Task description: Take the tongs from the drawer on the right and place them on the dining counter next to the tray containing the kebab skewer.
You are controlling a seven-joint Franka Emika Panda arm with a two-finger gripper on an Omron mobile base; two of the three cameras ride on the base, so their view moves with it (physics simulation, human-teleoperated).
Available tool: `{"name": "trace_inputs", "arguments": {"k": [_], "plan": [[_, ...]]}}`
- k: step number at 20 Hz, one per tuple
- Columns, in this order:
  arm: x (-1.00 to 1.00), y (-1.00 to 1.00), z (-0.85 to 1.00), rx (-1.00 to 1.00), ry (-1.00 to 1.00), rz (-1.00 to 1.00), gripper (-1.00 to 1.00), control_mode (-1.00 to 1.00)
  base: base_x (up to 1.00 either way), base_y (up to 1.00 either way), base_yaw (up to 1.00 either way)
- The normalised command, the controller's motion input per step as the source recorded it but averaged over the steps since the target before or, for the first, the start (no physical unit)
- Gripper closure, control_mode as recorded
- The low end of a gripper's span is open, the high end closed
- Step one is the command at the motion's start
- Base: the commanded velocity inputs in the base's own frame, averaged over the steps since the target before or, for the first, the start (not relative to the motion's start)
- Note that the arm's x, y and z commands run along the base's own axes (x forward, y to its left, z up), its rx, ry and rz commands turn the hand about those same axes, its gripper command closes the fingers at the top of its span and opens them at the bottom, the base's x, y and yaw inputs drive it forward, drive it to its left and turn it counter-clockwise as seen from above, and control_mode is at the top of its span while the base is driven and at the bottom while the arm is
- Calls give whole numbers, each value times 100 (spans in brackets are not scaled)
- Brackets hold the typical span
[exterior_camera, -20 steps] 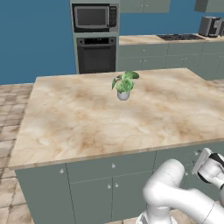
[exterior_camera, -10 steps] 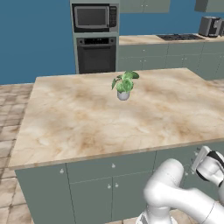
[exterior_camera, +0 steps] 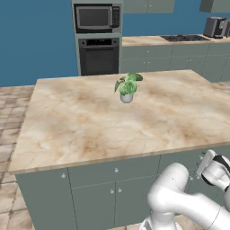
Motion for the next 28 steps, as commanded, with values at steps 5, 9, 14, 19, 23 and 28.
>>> {"name": "trace_inputs", "arguments": {"k": [5, 9, 14, 19, 23, 28], "plan": [[0, 0, 0, 0, 0, 0, 100, -100, 0, 0, 0], [0, 0, 0, 0, 0, 0, 100, -100, 0, 0, 0], [-1, 0, 0, 0, 0, 0, 100, -100, 0, 0, 0], [-34, 0, 0, 0, -3, 0, 100, -100, 0, 0, 0], [-59, 0, 0, 0, -6, 0, 100, -100, 0, 0, 0], [-59, -1, 0, 0, -3, 0, 100, -100, 0, 0, 0]]}}
